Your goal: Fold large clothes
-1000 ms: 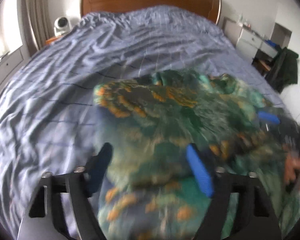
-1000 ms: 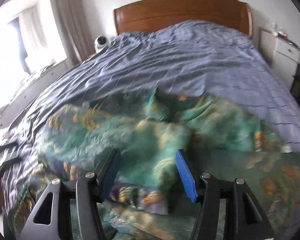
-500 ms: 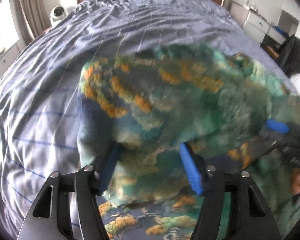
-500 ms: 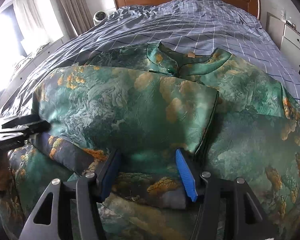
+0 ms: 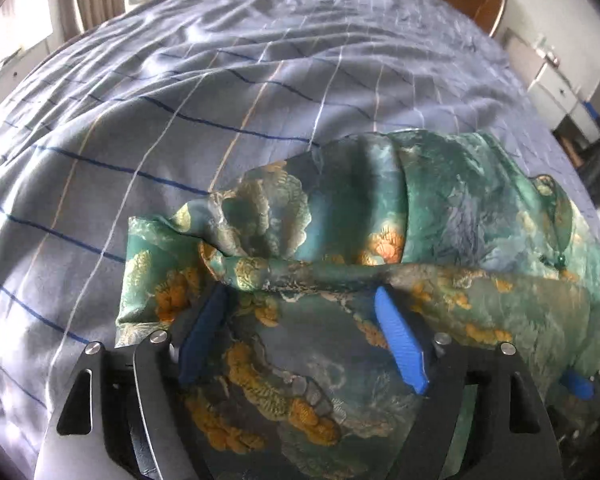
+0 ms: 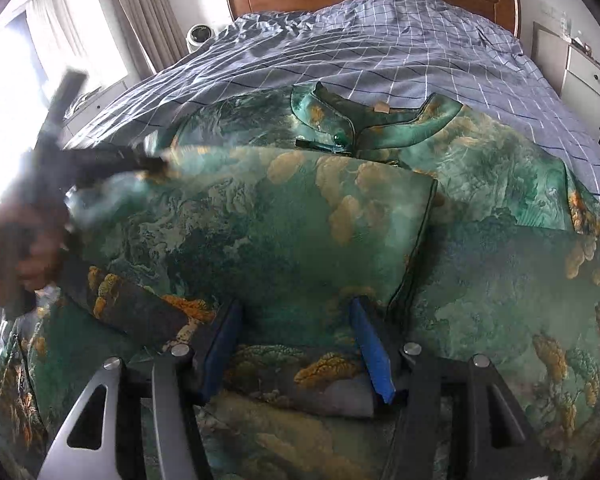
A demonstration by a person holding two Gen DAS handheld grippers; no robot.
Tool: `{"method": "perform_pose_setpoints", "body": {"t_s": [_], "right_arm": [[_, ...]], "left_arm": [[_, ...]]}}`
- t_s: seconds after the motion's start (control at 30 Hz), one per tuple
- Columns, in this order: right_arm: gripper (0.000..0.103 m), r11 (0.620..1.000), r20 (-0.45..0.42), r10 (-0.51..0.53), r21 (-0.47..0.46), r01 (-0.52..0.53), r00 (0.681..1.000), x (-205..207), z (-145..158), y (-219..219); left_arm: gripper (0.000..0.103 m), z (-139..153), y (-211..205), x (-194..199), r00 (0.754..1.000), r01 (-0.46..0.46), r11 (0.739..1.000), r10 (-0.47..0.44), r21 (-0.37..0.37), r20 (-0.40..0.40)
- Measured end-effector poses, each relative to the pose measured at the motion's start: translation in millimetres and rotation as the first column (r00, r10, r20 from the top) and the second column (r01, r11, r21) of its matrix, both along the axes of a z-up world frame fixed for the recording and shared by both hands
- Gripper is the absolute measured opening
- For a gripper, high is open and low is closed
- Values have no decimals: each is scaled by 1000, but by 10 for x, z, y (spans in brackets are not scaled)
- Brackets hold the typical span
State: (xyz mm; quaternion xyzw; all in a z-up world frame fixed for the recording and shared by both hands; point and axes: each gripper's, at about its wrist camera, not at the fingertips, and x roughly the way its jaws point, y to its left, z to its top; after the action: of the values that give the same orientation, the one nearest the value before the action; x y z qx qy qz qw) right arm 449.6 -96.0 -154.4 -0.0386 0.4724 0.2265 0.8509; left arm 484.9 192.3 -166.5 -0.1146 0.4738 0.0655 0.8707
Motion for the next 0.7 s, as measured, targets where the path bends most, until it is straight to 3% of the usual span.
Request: {"method": "perform_pose_setpoints", "body": {"t_s": [0.13, 0.27, 0.33, 0.5, 0.57, 0.6, 0.7], "right_arm": [[58, 1000, 1, 0, 3, 0, 1000, -3, -11, -4], [58, 1000, 3, 2, -8, -2, 1000, -9, -9, 10], [58, 1000, 0, 6, -24, -6, 1000, 4, -2, 29], [58, 998, -21, -13, -69, 11, 1000, -13, 98, 70], [58, 996, 3, -44, -73, 44, 999, -138, 264, 42], [59, 997, 30, -58, -52, 59, 998, -258, 398, 1], [78, 998, 91, -58, 36, 54, 994, -678, 685, -165]], "left_arm": [[79, 72, -53, -189, 999, 32, 999, -32, 24, 0], [79, 213, -135, -639, 995, 102, 993, -102, 59, 12], [80, 277, -201, -951, 989, 147, 985, -149, 90, 12], [83, 346, -330, -1694, 976, 210, 973, -202, 93, -83], [86, 495, -384, -2130, 974, 226, 971, -223, 79, -46], [92, 573, -400, -2326, 974, 228, 970, -227, 81, -21], [98, 739, -388, -2787, 977, 207, 975, -211, 85, 44]]}}
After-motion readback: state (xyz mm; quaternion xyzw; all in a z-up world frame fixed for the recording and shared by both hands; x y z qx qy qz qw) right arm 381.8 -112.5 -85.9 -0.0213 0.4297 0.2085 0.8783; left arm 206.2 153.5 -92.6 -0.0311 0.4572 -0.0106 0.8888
